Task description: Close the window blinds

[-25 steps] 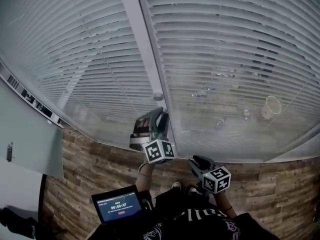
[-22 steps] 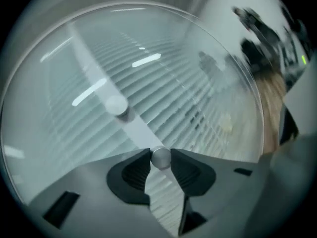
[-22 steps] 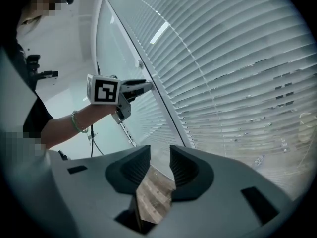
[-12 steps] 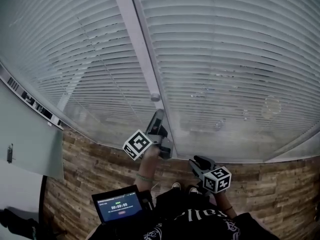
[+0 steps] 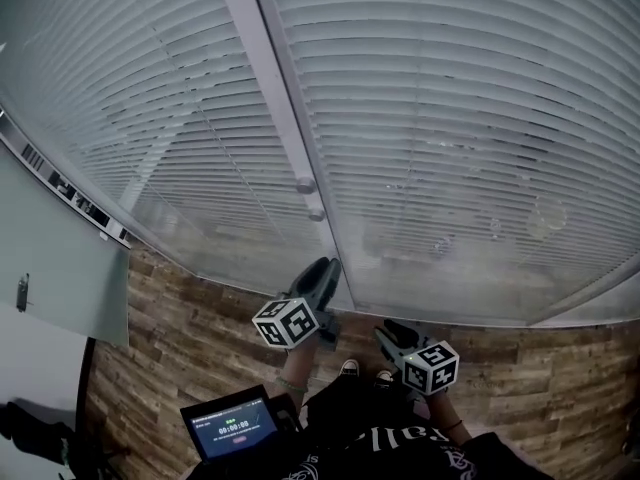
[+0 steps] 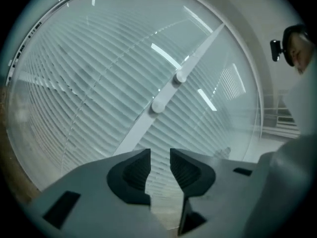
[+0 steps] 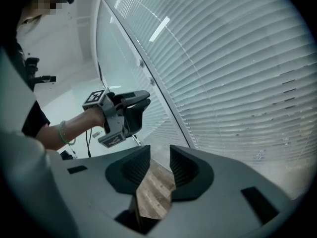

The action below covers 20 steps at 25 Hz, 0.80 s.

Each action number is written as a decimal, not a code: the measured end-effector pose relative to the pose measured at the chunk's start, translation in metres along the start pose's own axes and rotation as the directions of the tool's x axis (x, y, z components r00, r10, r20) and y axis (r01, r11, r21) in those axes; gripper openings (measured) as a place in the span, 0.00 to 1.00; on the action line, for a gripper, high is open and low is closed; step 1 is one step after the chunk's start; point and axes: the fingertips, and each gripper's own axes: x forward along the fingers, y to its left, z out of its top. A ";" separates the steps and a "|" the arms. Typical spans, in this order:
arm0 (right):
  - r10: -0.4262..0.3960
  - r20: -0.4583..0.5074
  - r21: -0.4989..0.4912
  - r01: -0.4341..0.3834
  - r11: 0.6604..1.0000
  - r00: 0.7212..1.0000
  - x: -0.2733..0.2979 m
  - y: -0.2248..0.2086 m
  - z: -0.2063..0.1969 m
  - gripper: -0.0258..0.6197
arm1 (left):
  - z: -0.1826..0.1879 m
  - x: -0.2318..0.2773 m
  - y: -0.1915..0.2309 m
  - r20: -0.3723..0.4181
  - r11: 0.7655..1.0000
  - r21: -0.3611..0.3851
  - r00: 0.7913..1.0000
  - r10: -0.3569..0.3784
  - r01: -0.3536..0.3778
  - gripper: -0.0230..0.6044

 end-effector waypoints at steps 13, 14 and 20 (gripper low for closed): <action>0.109 -0.079 -0.007 -0.110 0.994 0.991 0.021 0.035 -0.064 0.25 | -0.133 -0.135 0.021 -0.204 0.990 0.107 0.972 0.113 -0.093 0.04; 0.108 -0.073 -0.015 -0.109 0.994 0.991 0.021 0.042 -0.063 0.25 | -0.133 -0.144 0.021 -0.203 0.989 0.118 0.973 0.110 -0.087 0.04; 0.068 -0.013 -0.063 -0.069 0.996 0.998 0.026 0.094 -0.067 0.25 | -0.120 -0.205 0.022 -0.187 0.989 0.146 0.981 0.055 -0.028 0.04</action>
